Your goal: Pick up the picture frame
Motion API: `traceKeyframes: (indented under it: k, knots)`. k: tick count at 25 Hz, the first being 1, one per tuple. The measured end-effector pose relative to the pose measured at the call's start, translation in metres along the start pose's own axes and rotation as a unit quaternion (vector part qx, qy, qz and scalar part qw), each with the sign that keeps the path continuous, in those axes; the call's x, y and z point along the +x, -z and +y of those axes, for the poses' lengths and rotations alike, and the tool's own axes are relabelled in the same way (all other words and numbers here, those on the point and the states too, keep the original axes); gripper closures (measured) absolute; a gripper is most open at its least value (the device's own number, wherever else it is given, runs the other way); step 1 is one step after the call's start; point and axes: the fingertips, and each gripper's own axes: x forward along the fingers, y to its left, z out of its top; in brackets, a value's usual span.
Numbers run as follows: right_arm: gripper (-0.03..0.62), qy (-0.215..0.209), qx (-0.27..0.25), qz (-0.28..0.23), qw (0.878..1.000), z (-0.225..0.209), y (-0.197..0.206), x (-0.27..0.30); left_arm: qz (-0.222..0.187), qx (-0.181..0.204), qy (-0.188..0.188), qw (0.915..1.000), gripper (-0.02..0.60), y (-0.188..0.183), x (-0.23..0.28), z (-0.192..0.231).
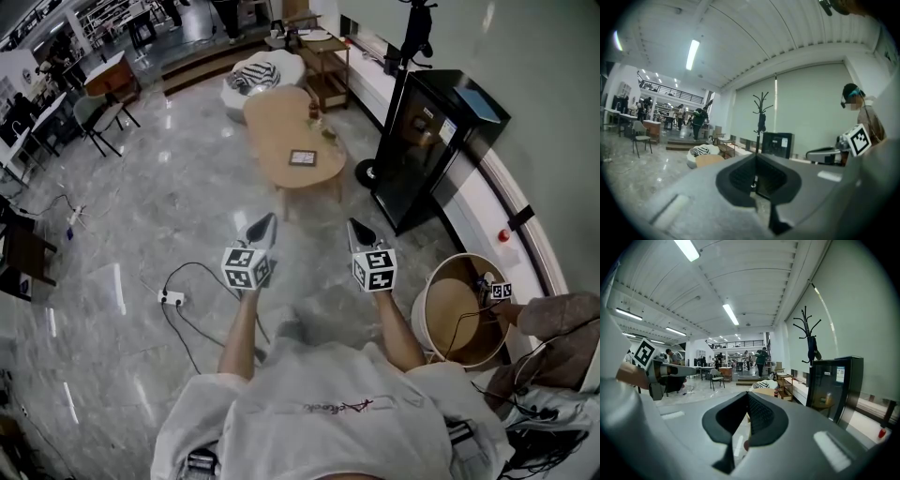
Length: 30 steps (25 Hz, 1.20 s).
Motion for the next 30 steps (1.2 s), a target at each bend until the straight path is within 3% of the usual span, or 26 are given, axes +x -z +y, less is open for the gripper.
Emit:
traceKeyframes:
  k: [13,30]
  knots:
    - [0.588,0.001,0.004,0.005,1.000,-0.013,0.002,0.062,0.005,-0.010,0.005,0.9999,0.581,0.007,0.048,0.045]
    - [0.588,0.003,-0.005,0.018,1.000,-0.047,-0.037,0.221,0.003,-0.018,0.016,0.9997,0.581,-0.024,0.167,0.161]
